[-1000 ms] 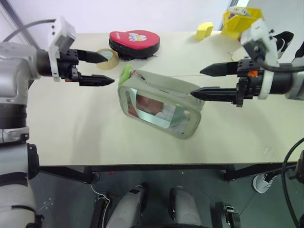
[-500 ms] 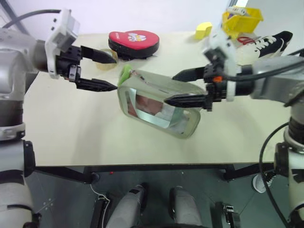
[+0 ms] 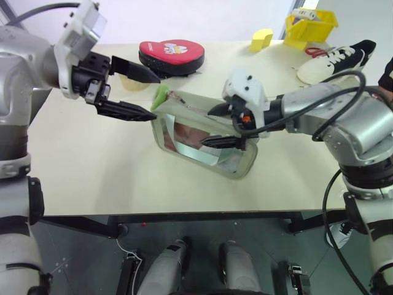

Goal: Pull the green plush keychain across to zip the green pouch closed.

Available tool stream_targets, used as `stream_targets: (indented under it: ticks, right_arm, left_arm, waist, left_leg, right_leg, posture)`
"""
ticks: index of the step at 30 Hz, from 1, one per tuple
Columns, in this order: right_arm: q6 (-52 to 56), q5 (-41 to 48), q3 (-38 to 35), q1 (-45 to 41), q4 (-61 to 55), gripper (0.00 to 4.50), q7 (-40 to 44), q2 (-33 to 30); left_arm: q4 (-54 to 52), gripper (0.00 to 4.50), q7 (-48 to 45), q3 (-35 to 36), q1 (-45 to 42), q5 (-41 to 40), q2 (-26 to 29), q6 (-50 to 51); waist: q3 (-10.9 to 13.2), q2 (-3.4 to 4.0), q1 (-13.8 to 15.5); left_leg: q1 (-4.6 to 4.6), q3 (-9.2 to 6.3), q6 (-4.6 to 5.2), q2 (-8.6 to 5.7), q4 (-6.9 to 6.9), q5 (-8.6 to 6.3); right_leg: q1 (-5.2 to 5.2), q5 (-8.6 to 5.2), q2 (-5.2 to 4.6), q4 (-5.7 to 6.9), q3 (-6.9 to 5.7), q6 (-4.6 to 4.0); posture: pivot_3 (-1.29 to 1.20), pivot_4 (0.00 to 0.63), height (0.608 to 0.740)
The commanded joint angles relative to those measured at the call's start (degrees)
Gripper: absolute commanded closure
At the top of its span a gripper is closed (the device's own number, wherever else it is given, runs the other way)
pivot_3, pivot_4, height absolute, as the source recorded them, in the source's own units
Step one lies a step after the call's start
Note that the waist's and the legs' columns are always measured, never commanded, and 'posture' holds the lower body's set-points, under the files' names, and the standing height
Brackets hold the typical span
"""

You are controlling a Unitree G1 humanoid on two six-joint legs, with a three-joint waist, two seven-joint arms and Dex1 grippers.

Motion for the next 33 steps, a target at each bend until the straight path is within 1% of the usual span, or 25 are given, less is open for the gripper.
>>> stream_targets:
  ticks: [1,2,3,5,8,10,15,18,22,23,28,30,33]
  right_arm:
    - [-4.48,-3.45,0.90,-0.25,0.33,2.50,3.06,-1.00]
    - [-7.43,-5.70,1.88,-0.37,1.03,2.95,4.38,-1.74]
    - [-9.61,-7.41,2.51,-0.44,1.58,3.58,5.39,-2.21]
    - [-18.87,-13.97,4.82,-1.13,5.08,4.43,7.95,-3.75]
    - [-40.38,-25.81,7.52,-3.21,13.50,4.43,10.25,-5.02]
    - [-51.96,-29.60,6.92,-5.14,20.12,4.43,11.25,-4.09]
    - [-69.54,-32.87,4.51,-9.15,32.89,4.43,13.85,-0.49]
    - [-77.79,-34.79,3.83,-10.52,39.10,4.43,13.22,1.69]
    - [-78.29,-34.92,3.04,-10.36,43.21,4.43,14.80,3.86]
    - [-76.57,-34.66,2.92,-9.43,43.26,4.43,15.77,3.96]
    - [-65.98,-33.16,1.06,-5.90,39.04,4.43,18.65,3.86]
    - [-59.95,-31.86,0.11,-5.28,35.89,4.43,20.04,3.93]
    - [-51.78,-30.01,-0.74,-4.61,30.52,4.43,22.28,3.63]
  left_arm:
    - [-2.09,0.00,0.61,1.75,-0.89,-1.05,1.30,-0.01]
    - [-2.37,0.00,0.82,1.88,-0.58,-1.08,1.37,0.00]
    - [-2.57,0.00,0.97,1.97,-0.38,-1.12,1.43,0.02]
    - [-2.43,0.00,1.50,2.00,-0.41,-1.04,1.36,-0.03]
    - [-2.22,0.00,2.21,2.01,-0.49,-1.04,1.16,-0.34]
    - [-1.86,0.00,2.54,1.96,-0.66,-0.99,1.05,-0.61]
    - [-1.21,0.00,3.51,1.86,-0.40,-0.72,0.59,-1.92]
    - [-1.31,0.00,3.98,1.78,-0.14,-0.97,0.32,-2.24]
    - [-1.09,0.00,4.31,1.72,-0.35,-0.93,0.01,-2.60]
    - [-1.12,0.00,4.42,1.73,-0.34,-0.93,-0.05,-2.65]
    - [-1.86,0.00,4.92,1.93,0.78,-0.94,0.16,-2.81]
    - [-1.70,0.00,4.93,1.91,0.78,-0.97,0.34,-2.80]
    - [-1.51,0.00,4.90,1.82,0.55,-0.95,0.40,-2.78]
  waist:
    - [0.00,0.00,0.00]
    - [0.00,0.00,0.01]
    - [0.00,0.00,0.01]
    - [0.00,0.00,0.01]
    - [0.00,0.00,-0.04]
    - [0.00,0.00,-0.05]
    - [0.00,0.00,-0.14]
    - [0.00,0.00,-0.17]
    - [0.00,0.00,-0.16]
    - [0.00,0.00,-0.16]
    - [0.01,0.01,0.02]
    - [0.02,0.02,0.02]
    - [0.01,0.02,0.02]
  left_leg:
    - [0.00,0.00,0.00,0.00,0.01,0.00]
    - [0.00,0.00,0.00,0.00,0.02,0.00]
    - [0.00,0.00,0.00,0.00,0.03,0.00]
    - [0.01,0.00,0.00,0.00,0.05,0.00]
    - [0.04,0.03,-0.04,-0.01,0.08,0.01]
    - [0.06,0.06,-0.13,-0.01,0.09,0.00]
    - [0.07,0.06,-0.15,0.00,0.08,0.09]
    - [0.07,0.01,-0.20,0.02,0.05,0.12]
    - [0.06,0.01,-0.43,0.29,0.02,0.26]
    - [0.06,0.02,-0.44,0.44,0.01,0.26]
    - [0.13,0.00,-0.70,0.89,-0.16,0.41]
    - [0.15,0.01,-0.94,0.97,-0.18,0.45]
    - [0.17,0.02,-1.04,1.03,-0.17,0.50]
  right_leg:
    - [0.01,0.00,0.00,-0.01,0.00,0.00]
    - [0.01,0.00,0.00,-0.01,0.00,0.00]
    - [0.02,0.00,0.00,-0.01,0.00,0.01]
    - [0.03,0.01,0.02,0.00,0.00,0.02]
    - [0.06,0.02,0.04,0.00,-0.01,0.03]
    - [0.07,0.06,0.08,0.00,-0.02,0.05]
    - [0.08,0.13,0.17,0.02,0.00,0.04]
    - [0.04,0.14,0.26,0.07,0.04,0.03]
    - [-0.01,0.24,0.59,0.04,0.18,-0.16]
    - [-0.03,0.31,0.75,0.01,0.20,-0.27]
    - [-0.16,0.55,1.11,0.10,0.21,-0.67]
    - [-0.18,0.62,1.20,0.13,0.24,-0.79]
    - [-0.21,0.66,1.29,0.18,0.34,-0.91]
  posture:
    - [0.00,0.150,0.740]
    - [0.00,0.150,0.740]
    - [0.00,0.150,0.740]
    - [0.00,0.150,0.740]
    - [0.00,0.150,0.740]
    - [0.00,0.150,0.740]
    - [0.00,0.150,0.740]
    - [0.00,0.150,0.740]
    - [0.00,0.150,0.740]
    - [0.00,0.150,0.740]
    - [0.00,0.150,0.740]
    - [0.00,0.150,0.740]
    - [0.00,0.150,0.740]
